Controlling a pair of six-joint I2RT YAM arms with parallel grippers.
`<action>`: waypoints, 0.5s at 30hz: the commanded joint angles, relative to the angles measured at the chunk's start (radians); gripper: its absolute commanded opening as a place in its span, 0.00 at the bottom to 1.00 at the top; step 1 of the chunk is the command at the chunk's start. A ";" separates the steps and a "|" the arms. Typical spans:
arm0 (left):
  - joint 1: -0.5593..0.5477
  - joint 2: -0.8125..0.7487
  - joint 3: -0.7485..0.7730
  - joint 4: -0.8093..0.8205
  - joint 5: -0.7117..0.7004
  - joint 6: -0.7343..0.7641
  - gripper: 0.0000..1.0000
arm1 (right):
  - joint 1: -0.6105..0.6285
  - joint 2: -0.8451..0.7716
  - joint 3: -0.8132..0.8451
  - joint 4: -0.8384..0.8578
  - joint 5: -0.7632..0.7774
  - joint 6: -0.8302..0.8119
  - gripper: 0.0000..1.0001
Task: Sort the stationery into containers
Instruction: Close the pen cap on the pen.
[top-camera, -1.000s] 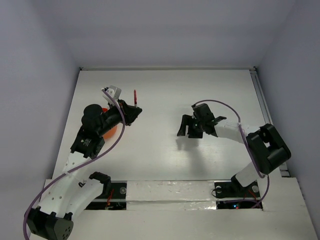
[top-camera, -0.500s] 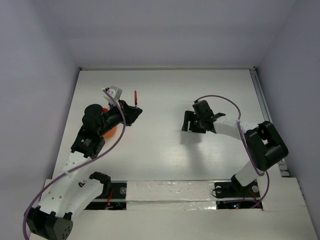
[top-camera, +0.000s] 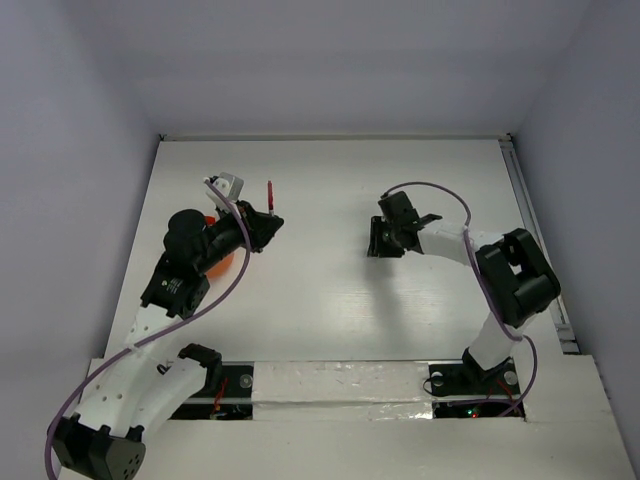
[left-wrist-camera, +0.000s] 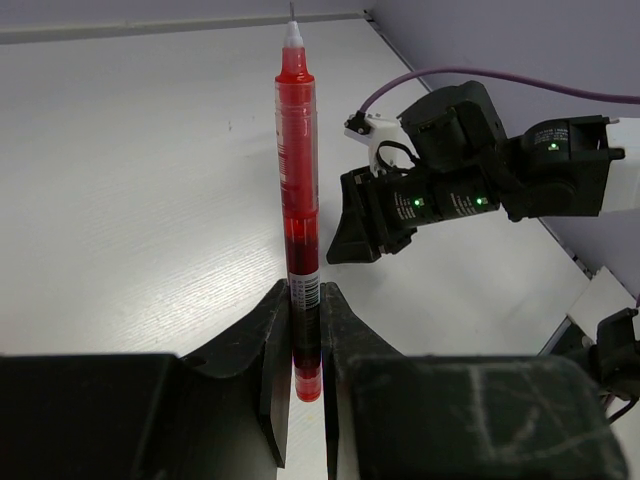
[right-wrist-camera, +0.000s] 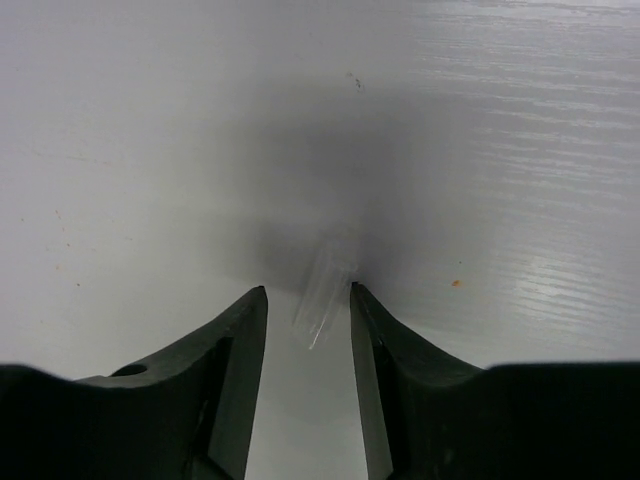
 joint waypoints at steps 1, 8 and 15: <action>-0.009 -0.026 0.041 0.022 -0.012 0.017 0.00 | -0.005 0.032 0.045 -0.074 0.035 -0.047 0.43; -0.019 -0.036 0.041 0.024 -0.013 0.017 0.00 | 0.004 0.093 0.099 -0.185 0.155 -0.105 0.38; -0.039 -0.047 0.041 0.022 -0.022 0.019 0.00 | 0.070 0.159 0.163 -0.268 0.219 -0.103 0.40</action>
